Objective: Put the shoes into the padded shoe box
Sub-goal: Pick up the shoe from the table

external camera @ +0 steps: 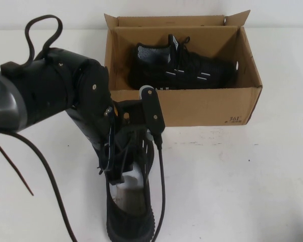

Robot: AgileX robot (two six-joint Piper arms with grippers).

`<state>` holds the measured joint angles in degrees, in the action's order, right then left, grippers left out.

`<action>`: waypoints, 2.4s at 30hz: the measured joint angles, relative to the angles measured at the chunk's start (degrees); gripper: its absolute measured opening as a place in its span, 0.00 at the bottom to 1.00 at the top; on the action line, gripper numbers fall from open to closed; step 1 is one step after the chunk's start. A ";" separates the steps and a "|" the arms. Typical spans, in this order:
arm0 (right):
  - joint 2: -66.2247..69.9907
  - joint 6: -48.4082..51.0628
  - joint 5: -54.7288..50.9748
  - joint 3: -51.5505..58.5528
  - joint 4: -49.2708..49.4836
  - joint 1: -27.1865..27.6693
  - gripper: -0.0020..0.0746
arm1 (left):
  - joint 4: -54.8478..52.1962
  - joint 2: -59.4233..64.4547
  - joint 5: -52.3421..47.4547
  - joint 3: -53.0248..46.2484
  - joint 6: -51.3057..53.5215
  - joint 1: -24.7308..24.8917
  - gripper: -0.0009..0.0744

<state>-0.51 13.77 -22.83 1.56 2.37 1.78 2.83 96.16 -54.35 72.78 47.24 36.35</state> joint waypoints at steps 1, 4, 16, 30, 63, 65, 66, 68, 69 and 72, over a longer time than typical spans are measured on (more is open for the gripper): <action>0.00 0.00 0.00 0.00 0.00 0.00 0.01 | 0.13 0.00 0.00 0.00 0.00 0.00 0.41; 0.00 0.00 0.00 0.00 0.00 0.00 0.01 | 0.53 0.00 -0.49 0.00 0.00 0.00 0.41; 0.00 0.00 0.00 0.00 0.00 0.00 0.01 | 0.75 -0.48 -2.74 1.02 0.44 0.00 0.41; -0.09 0.00 0.00 0.00 0.00 0.00 0.01 | 1.03 -1.25 -6.09 4.00 0.44 0.00 0.41; -0.24 0.00 0.00 0.00 0.00 0.00 0.01 | 1.19 1.24 -6.16 4.12 0.44 0.00 0.06; -0.24 0.00 0.00 0.00 0.00 0.00 0.01 | 1.19 1.24 -6.28 4.12 0.44 0.00 0.03; -0.24 0.00 0.00 0.00 0.00 0.00 0.01 | 1.19 1.24 -6.40 4.12 0.44 0.00 0.03; -0.24 0.00 0.00 0.00 0.00 0.00 0.01 | 1.24 1.24 -6.51 4.12 0.44 0.00 0.02; -0.24 0.00 0.00 0.00 0.00 0.00 0.01 | 1.33 1.24 -6.49 4.12 0.44 0.00 0.02; -0.24 0.00 0.00 0.00 0.00 0.00 0.01 | 1.59 0.75 -6.62 4.12 -0.06 0.00 0.01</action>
<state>-0.75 13.77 -22.83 1.56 2.37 1.78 4.41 96.91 -60.97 76.91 47.18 36.35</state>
